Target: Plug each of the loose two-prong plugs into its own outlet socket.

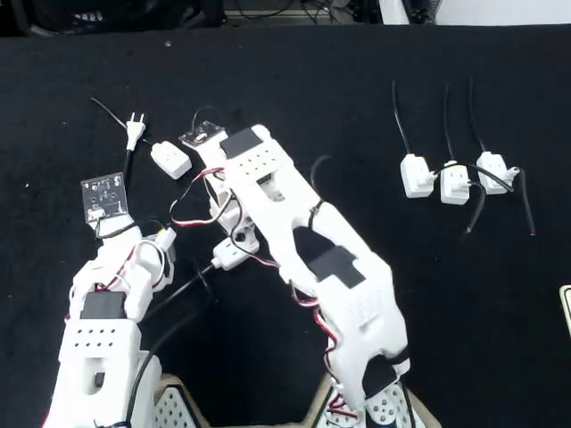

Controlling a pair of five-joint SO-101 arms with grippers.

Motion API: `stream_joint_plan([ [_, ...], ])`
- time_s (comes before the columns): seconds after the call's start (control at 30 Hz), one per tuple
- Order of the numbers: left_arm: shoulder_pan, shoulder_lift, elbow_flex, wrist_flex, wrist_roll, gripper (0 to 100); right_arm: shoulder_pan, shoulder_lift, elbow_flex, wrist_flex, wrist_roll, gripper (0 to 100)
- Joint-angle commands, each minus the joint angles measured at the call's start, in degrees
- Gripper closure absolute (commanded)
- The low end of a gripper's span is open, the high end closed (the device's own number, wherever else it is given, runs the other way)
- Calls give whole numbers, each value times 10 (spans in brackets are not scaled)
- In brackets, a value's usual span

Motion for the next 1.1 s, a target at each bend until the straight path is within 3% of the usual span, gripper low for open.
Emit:
stream_joint_plan([
  [0.0,-6,-10,-10,-9,11,866,-3,-80,25,-7,-3,988],
  [0.1,-42,-10,-13,-11,34,866,-4,-121,37,-6,29,951],
  [0.3,-106,-10,-25,-9,70,866,-3,-142,35,-6,123,698],
  [0.53,-132,-10,-29,-14,70,866,-11,-156,28,-8,261,692],
  [0.87,-210,-10,-34,-36,104,866,-34,-159,116,14,680,691],
  [1.07,-210,-10,-34,-36,104,866,-43,-144,218,-102,702,691],
])
